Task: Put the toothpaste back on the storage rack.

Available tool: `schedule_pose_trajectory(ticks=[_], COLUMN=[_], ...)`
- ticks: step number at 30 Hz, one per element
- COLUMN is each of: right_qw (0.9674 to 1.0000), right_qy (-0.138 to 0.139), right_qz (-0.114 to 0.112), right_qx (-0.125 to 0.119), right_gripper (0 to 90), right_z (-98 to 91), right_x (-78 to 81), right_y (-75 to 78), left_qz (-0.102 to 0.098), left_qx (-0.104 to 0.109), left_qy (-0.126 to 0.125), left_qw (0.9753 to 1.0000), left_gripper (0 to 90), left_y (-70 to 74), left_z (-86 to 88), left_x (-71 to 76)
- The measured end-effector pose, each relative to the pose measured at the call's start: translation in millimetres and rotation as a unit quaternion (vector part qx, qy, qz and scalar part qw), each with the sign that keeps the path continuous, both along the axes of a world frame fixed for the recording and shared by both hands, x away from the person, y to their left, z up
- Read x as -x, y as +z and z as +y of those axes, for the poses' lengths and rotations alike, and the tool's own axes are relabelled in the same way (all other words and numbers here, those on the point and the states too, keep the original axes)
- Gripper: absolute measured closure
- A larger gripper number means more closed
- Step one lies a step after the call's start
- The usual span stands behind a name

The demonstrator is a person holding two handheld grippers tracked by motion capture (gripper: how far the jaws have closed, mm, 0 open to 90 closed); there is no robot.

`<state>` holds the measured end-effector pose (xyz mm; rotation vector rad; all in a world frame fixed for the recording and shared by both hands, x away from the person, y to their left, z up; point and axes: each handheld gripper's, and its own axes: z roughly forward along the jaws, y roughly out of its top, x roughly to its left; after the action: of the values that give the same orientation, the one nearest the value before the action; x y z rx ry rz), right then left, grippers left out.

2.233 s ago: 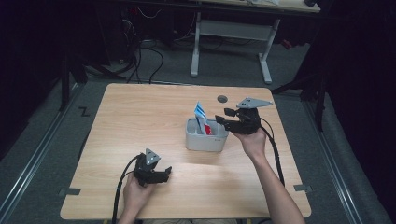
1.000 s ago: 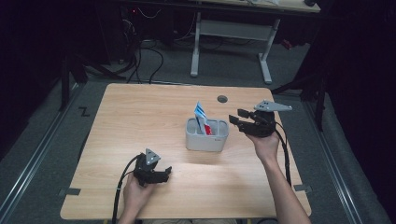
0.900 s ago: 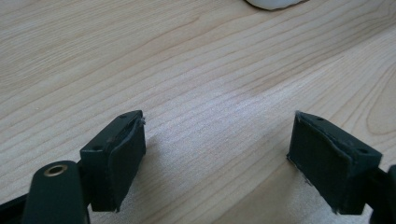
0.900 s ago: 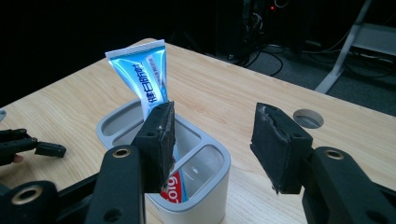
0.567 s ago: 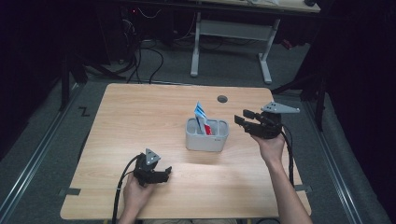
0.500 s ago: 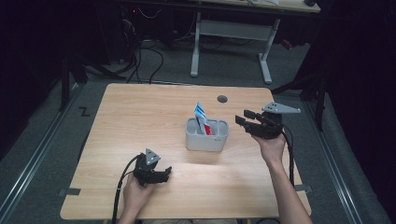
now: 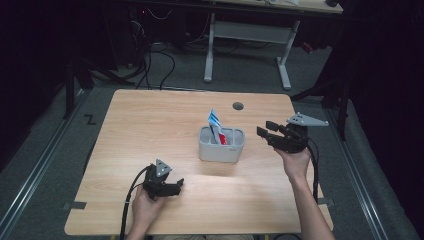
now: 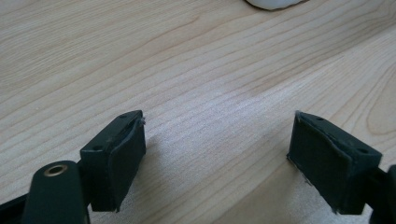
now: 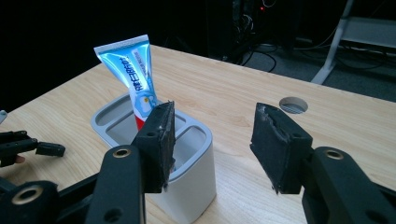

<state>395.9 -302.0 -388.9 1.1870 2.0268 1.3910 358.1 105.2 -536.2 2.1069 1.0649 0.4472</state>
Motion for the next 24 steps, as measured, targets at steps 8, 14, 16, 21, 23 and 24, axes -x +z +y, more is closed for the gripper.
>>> schedule_pose_trajectory(ticks=[8,14,16,21,23,24], right_qw=[0.9999,0.9999,0.9999,0.9998,0.9997,0.9997], right_qy=[-0.009,-0.012,-0.014,-0.019,-0.021,-0.021], right_qz=[0.005,0.005,0.007,0.008,0.009,0.009], right_qx=[-0.001,0.001,0.000,-0.004,-0.003,-0.003], right_gripper=[49.1,49.2,49.2,49.5,49.5,49.5], right_z=[-7.3,-11.6,-14.1,-20.5,-22.6,-23.6], right_x=[3.3,7.2,8.4,11.7,12.4,12.8], right_y=[-4.4,-4.8,-5.5,-8.8,-10.0,-10.2], left_qz=[0.000,0.000,0.000,0.000,0.000,0.000], left_qx=[0.000,0.000,0.000,0.000,0.000,0.000], left_qy=[0.000,0.000,0.000,0.000,0.000,0.000], left_qw=[1.0000,1.0000,1.0000,1.0000,1.0000,1.0000], left_gripper=[19.0,19.0,19.0,19.0,19.0,19.0], left_y=[0.0,0.0,0.0,0.0,0.0,0.0], left_z=[0.0,0.0,0.0,0.0,0.0,0.0], left_x=[0.0,0.0,0.0,0.0,0.0,0.0])
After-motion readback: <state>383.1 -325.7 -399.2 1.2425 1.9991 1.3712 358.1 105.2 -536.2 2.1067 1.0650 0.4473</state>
